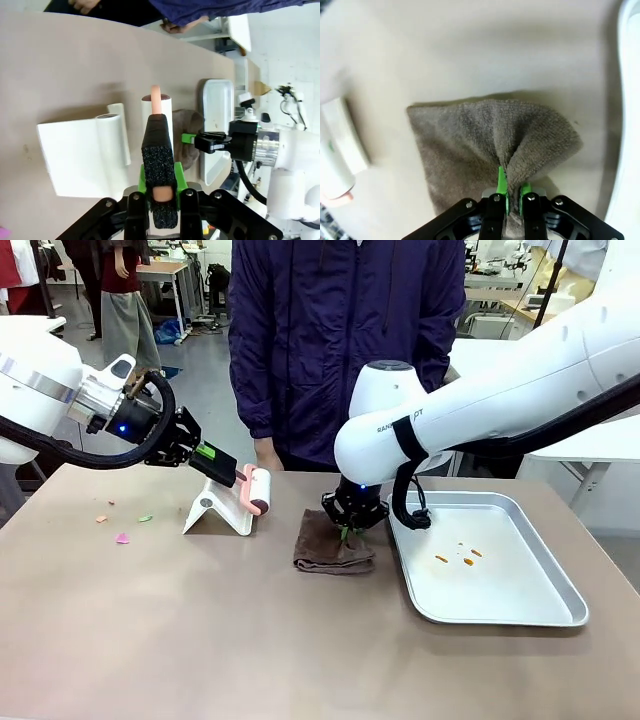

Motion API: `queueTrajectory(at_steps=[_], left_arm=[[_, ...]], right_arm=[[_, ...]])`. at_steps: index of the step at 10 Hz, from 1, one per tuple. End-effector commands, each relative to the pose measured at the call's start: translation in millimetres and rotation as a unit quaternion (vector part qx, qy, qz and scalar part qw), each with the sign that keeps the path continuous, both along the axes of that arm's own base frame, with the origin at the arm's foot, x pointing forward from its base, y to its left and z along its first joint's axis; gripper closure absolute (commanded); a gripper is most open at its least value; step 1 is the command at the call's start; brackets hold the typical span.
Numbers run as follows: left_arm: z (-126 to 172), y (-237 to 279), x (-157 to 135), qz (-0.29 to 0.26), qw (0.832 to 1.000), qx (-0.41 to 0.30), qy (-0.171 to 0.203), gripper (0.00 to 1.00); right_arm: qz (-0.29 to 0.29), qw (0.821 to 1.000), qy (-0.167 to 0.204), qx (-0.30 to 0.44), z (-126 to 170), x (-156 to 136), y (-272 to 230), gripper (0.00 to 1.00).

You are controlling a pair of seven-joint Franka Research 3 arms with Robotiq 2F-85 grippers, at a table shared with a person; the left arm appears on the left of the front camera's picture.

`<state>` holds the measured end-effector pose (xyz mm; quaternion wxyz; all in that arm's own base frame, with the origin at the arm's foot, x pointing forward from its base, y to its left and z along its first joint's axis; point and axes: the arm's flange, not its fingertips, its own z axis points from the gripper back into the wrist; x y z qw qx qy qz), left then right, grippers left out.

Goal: Clean the surface of the table.
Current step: Hold the Lint Roller with your left hand and the towel with your right hand.

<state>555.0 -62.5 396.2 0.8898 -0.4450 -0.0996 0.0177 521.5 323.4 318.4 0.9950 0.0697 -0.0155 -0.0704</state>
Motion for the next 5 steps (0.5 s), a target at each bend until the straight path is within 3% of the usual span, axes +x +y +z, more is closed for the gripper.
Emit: queueTrajectory(at_steps=[1, 3, 4, 5], left_arm=[[23, 10, -28, -0.026, 0.998, -0.049, -0.043, 1.00], [45, 25, -50, -0.057, 0.993, -0.085, -0.059, 1.00], [58, 39, -67, -0.074, 0.989, -0.109, -0.064, 1.00], [67, 54, -80, -0.053, 0.991, -0.102, -0.073, 1.00]], right_arm=[[0.019, 0.994, -0.002, 0.108, 27, -31, -49, 1.00], [0.049, 0.975, -0.016, 0.215, 45, -55, -81, 1.00], [0.073, 0.955, -0.025, 0.287, 52, -70, -99, 1.00], [0.102, 0.936, -0.025, 0.336, 54, -86, -113, 1.00]])
